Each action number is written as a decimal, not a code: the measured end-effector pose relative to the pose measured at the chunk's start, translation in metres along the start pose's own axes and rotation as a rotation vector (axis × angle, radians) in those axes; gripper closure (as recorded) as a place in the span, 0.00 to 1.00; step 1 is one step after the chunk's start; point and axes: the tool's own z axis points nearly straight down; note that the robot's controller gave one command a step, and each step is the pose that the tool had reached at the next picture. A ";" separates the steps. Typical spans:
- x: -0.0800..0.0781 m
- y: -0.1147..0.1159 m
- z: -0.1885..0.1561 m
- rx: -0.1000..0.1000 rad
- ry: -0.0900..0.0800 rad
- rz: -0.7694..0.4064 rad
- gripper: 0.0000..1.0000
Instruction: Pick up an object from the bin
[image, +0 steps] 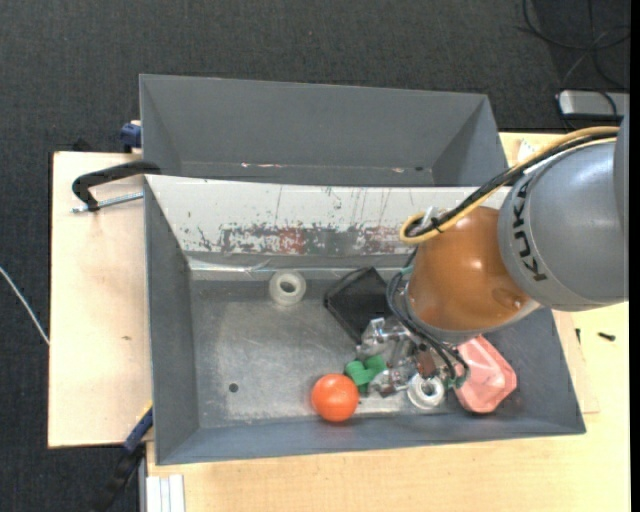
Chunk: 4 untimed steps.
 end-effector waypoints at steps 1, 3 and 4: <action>0.000 0.000 0.000 0.000 0.000 0.000 1.00; 0.002 0.001 -0.021 -0.003 0.003 0.000 1.00; -0.001 0.001 -0.032 -0.002 -0.005 0.000 1.00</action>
Offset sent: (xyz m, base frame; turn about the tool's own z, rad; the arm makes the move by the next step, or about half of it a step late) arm 0.0001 -0.0001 0.0611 0.0000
